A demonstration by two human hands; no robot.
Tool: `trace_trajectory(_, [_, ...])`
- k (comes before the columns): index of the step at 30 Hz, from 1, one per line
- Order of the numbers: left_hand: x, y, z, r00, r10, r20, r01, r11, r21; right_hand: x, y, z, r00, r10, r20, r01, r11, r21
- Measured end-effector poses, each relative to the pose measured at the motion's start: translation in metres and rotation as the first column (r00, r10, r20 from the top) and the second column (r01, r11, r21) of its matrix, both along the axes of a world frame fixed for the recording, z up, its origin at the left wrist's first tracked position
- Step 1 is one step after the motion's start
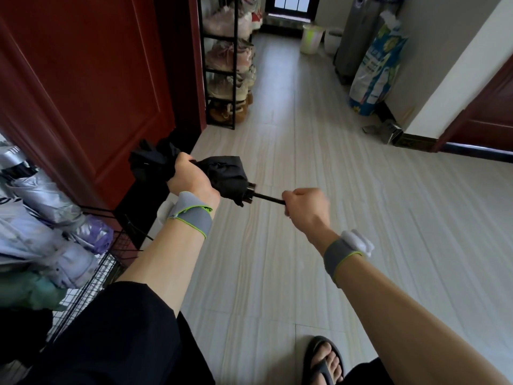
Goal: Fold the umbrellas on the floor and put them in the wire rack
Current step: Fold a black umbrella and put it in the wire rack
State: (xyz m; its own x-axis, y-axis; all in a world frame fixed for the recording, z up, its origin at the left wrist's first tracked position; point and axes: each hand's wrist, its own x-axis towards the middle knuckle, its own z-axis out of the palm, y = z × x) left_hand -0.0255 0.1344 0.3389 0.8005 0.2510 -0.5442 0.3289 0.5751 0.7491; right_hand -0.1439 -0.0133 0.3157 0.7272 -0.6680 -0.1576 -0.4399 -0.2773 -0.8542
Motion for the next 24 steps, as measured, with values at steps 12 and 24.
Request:
trace_trajectory(12, [-0.006, -0.013, 0.001, 0.999, 0.012, -0.035, -0.015, 0.995, -0.095, 0.003, 0.014, -0.007, 0.971, 0.000, 0.240, 0.024, 0.995, -0.096])
trace_trajectory(24, [-0.002, -0.019, -0.010, 0.999, -0.022, -0.033, 0.016, 0.989, -0.146, 0.020, 0.006, 0.003, 0.943, -0.152, 0.297, -0.047, 0.821, 0.569])
